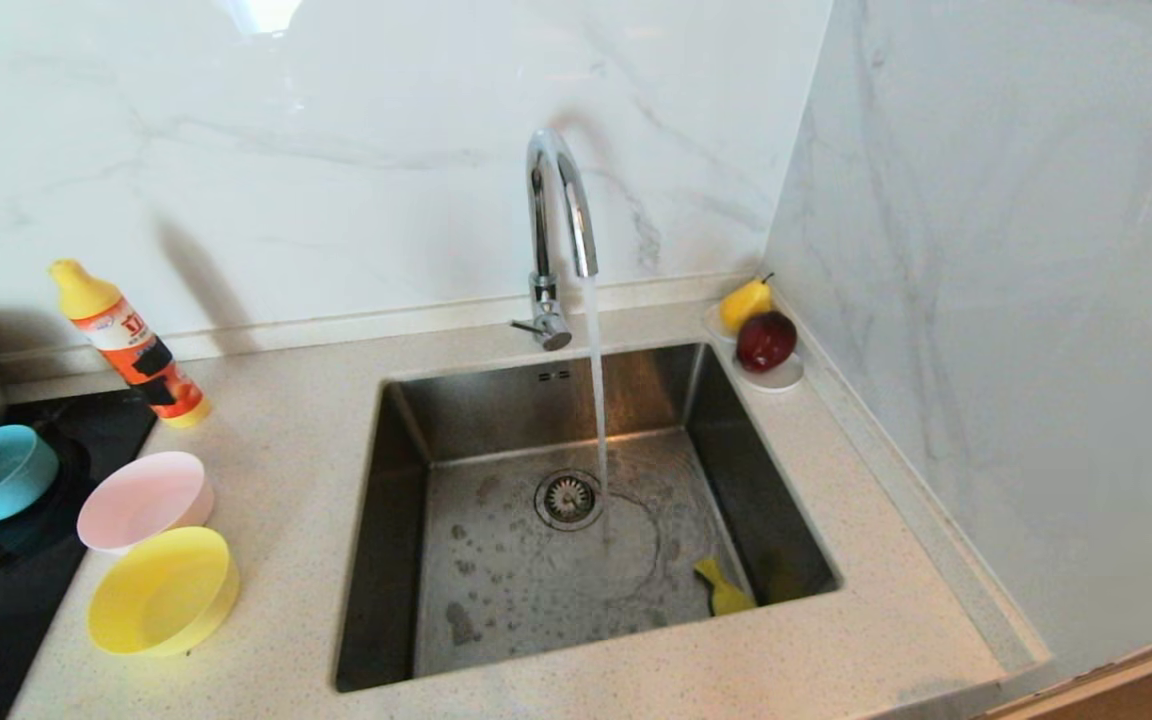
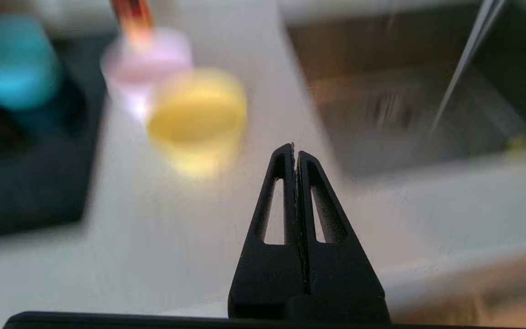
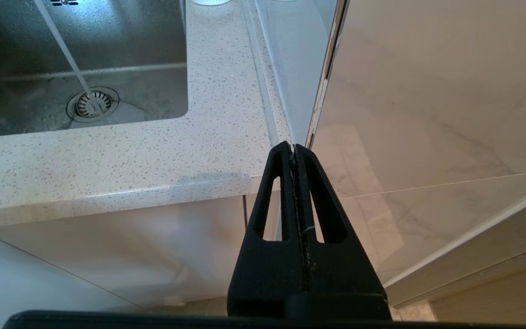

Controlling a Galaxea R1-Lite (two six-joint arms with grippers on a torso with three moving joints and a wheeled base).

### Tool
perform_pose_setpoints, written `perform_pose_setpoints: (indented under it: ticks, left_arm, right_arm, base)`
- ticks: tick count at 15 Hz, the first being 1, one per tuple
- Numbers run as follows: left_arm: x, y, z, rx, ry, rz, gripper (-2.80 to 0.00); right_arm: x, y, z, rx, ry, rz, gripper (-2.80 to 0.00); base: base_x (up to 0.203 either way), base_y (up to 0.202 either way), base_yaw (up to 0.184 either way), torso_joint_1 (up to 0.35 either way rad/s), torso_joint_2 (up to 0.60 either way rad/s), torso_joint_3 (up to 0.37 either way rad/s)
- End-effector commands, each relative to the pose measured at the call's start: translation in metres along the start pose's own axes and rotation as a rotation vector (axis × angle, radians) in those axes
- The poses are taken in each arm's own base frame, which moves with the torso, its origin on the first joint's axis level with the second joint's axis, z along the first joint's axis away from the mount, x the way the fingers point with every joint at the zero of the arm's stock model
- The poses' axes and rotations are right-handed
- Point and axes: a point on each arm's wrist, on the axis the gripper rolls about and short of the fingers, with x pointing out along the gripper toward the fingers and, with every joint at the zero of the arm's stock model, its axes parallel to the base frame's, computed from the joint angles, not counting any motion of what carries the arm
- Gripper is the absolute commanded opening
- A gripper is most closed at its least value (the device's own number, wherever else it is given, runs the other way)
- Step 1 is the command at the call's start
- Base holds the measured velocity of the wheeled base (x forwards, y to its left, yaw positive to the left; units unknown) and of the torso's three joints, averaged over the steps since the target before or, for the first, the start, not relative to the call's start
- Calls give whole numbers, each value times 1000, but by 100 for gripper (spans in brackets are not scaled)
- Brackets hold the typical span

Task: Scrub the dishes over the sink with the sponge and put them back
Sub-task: Turn off the faucet

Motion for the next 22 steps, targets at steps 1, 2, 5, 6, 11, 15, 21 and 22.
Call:
perform_pose_setpoints:
  ticks: [1, 2, 5, 6, 11, 15, 21, 22]
  left_arm:
    - [-11, 3, 47, 0, -95, -10, -280]
    - [-12, 5, 75, -5, -116, -25, -280]
    - [35, 10, 150, -65, -3, -130, -280]
    - [61, 11, 168, -95, 54, -176, -280]
    - [216, -3, 193, -305, 367, -458, -280]
    - [315, -40, 163, -422, 532, -584, -280]
    - [381, -75, 104, -490, 697, -613, -280]
    - [391, -78, 96, -496, 699, -612, -280]
  right_arm:
    - [0, 0, 0, 0, 2, 0, -280]
    - [0, 0, 0, 0, 2, 0, -280]
    - [0, 0, 0, 0, 0, 0, -280]
    - [0, 0, 0, 0, 2, 0, -280]
    - [0, 0, 0, 0, 2, 0, -280]
    - [0, 0, 0, 0, 2, 0, -280]
    - [0, 0, 0, 0, 2, 0, -280]
    - [0, 0, 0, 0, 2, 0, -280]
  base:
    - [0, 0, 0, 0, 0, 0]
    - [0, 0, 0, 0, 0, 0]
    - [0, 0, 0, 0, 0, 0]
    - [0, 0, 0, 0, 0, 0]
    - [0, 0, 0, 0, 0, 0]
    - [0, 0, 0, 0, 0, 0]
    - [0, 0, 0, 0, 0, 0]
    - [0, 0, 0, 0, 0, 0]
